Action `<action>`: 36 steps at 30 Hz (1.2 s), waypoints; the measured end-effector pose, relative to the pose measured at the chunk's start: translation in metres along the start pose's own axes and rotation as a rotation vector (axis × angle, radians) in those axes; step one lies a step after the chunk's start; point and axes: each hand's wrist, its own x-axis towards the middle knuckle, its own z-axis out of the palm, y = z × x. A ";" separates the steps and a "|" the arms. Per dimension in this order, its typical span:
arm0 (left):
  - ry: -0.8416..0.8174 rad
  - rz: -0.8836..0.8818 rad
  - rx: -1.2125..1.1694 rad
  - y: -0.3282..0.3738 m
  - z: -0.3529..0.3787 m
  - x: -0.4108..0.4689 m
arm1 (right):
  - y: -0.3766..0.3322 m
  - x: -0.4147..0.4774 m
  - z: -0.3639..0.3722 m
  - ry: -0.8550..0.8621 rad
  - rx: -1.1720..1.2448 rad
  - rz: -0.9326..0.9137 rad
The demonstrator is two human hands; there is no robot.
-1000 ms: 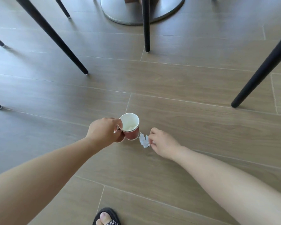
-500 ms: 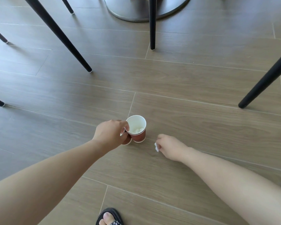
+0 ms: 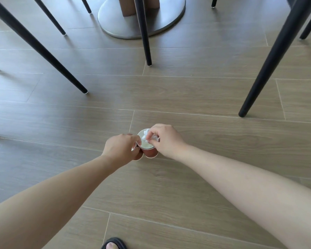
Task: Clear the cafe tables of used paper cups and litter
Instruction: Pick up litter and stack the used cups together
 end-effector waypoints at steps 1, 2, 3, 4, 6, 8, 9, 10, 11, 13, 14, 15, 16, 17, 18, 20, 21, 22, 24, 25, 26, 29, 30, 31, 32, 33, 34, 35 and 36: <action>-0.009 0.010 -0.004 0.004 0.001 0.000 | 0.000 -0.002 -0.001 -0.018 -0.022 0.000; -0.016 0.021 -0.006 0.008 0.002 -0.001 | 0.000 -0.005 -0.002 -0.026 -0.029 0.011; -0.020 0.031 -0.004 0.012 0.003 -0.001 | 0.000 -0.006 -0.003 -0.022 -0.024 0.028; -0.021 0.040 -0.003 0.015 0.004 -0.001 | 0.000 -0.007 -0.004 -0.016 -0.019 0.047; -0.018 0.056 -0.002 0.021 0.004 -0.001 | 0.002 -0.008 -0.007 -0.020 -0.048 0.074; -0.004 0.066 -0.004 0.024 0.003 0.001 | 0.005 -0.009 -0.011 -0.029 -0.086 0.095; 0.005 0.068 -0.005 0.026 0.002 0.002 | 0.007 -0.010 -0.013 -0.029 -0.091 0.100; 0.016 0.068 -0.006 0.027 0.002 0.002 | 0.008 -0.011 -0.015 -0.029 -0.090 0.098; 0.026 0.067 -0.009 0.028 0.001 0.003 | 0.009 -0.012 -0.018 -0.028 -0.088 0.088; 0.042 0.067 -0.018 0.029 0.001 0.003 | 0.010 -0.013 -0.022 -0.029 -0.087 0.058; 0.048 0.068 -0.020 0.029 0.000 0.004 | 0.010 -0.013 -0.024 -0.030 -0.090 0.048; 0.050 0.071 -0.019 0.029 0.000 0.004 | 0.010 -0.013 -0.026 -0.028 -0.098 0.043; 0.047 0.075 -0.015 0.029 0.000 0.004 | 0.010 -0.013 -0.026 -0.022 -0.108 0.041; 0.041 0.078 -0.009 0.028 -0.001 0.004 | 0.011 -0.013 -0.027 -0.015 -0.118 0.039; 0.037 0.079 -0.003 0.028 -0.001 0.004 | 0.011 -0.013 -0.027 -0.012 -0.129 0.035; 0.032 0.073 0.004 0.026 -0.001 0.004 | 0.011 -0.013 -0.027 -0.036 -0.165 0.015; 0.032 0.070 0.002 0.025 -0.001 0.004 | 0.011 -0.014 -0.027 -0.065 -0.197 0.000; 0.034 0.069 -0.001 0.023 -0.002 0.003 | 0.012 -0.015 -0.027 -0.102 -0.240 -0.020; 0.053 0.072 -0.006 0.022 -0.006 0.003 | 0.011 -0.016 -0.027 -0.167 -0.332 -0.070; 0.067 0.073 -0.009 0.021 -0.009 0.003 | 0.011 -0.015 -0.028 -0.182 -0.360 -0.088; 0.083 0.073 -0.015 0.021 -0.011 0.003 | 0.009 -0.014 -0.028 -0.185 -0.369 -0.096; 0.118 0.079 -0.014 0.021 -0.017 0.002 | 0.005 -0.009 -0.030 -0.176 -0.373 -0.115; 0.118 0.081 -0.006 0.020 -0.019 0.001 | 0.003 -0.009 -0.030 -0.180 -0.380 -0.122; 0.110 0.084 0.002 0.020 -0.023 0.001 | 0.001 -0.008 -0.031 -0.188 -0.390 -0.132; 0.094 0.091 0.012 0.019 -0.028 0.000 | -0.002 -0.009 -0.033 -0.201 -0.403 -0.144; 0.073 0.104 0.026 0.019 -0.034 0.000 | -0.005 -0.010 -0.035 -0.219 -0.422 -0.160; 0.050 0.123 0.051 0.020 -0.042 0.001 | -0.009 -0.011 -0.039 -0.239 -0.446 -0.178; 0.027 0.145 0.087 0.022 -0.052 0.002 | -0.015 -0.013 -0.046 -0.258 -0.469 -0.197; 0.008 0.166 0.123 0.026 -0.065 0.002 | -0.023 -0.015 -0.054 -0.271 -0.487 -0.212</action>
